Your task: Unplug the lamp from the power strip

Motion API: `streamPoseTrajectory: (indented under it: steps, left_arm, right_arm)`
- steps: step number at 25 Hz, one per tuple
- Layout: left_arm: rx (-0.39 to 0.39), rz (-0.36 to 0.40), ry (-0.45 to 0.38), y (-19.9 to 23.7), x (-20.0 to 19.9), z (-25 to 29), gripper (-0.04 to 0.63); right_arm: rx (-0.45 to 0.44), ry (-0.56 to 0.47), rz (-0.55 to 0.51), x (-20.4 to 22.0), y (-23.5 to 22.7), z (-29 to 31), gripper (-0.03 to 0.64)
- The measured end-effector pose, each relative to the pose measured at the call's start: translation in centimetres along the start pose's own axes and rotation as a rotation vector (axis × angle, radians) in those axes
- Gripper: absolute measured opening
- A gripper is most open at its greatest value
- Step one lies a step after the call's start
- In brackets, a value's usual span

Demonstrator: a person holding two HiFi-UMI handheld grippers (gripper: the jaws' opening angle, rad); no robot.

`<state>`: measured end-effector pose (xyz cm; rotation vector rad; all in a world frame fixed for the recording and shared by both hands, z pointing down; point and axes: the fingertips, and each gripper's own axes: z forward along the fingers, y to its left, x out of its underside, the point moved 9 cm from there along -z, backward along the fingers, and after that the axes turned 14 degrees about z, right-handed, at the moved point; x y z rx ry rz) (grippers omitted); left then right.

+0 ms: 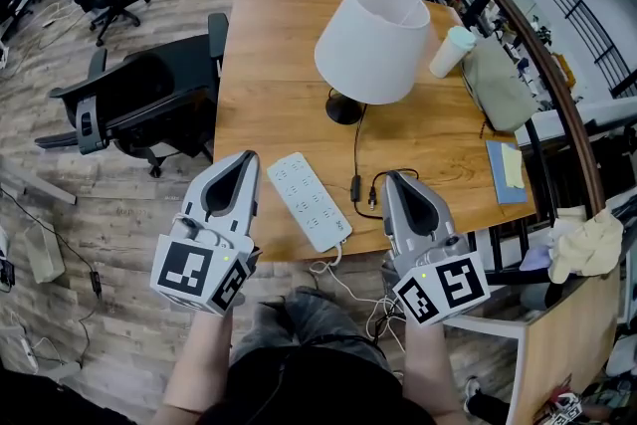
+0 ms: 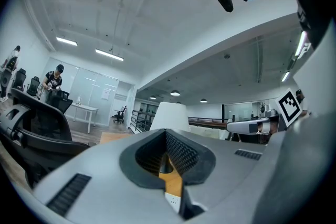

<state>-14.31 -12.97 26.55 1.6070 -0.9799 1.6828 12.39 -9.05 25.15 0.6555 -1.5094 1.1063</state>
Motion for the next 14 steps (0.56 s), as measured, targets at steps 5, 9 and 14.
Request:
streamPoseTrajectory:
  steps: [5, 9, 14]
  left_arm:
    - [0.005, -0.006, 0.007, -0.06, 0.21, 0.18, -0.003]
    - [0.011, -0.006, 0.008, -0.10, 0.27, 0.38, -0.003]
    - [0.011, -0.013, 0.007, -0.12, 0.38, 0.91, -0.003]
  right_arm:
    - [-0.014, 0.026, -0.002, 0.43, 0.15, 0.21, 0.008]
    - [-0.021, 0.042, -0.009, 0.58, 0.22, 0.29, 0.008]
    - [-0.033, 0.060, -0.030, 0.66, 0.27, 0.38, 0.008]
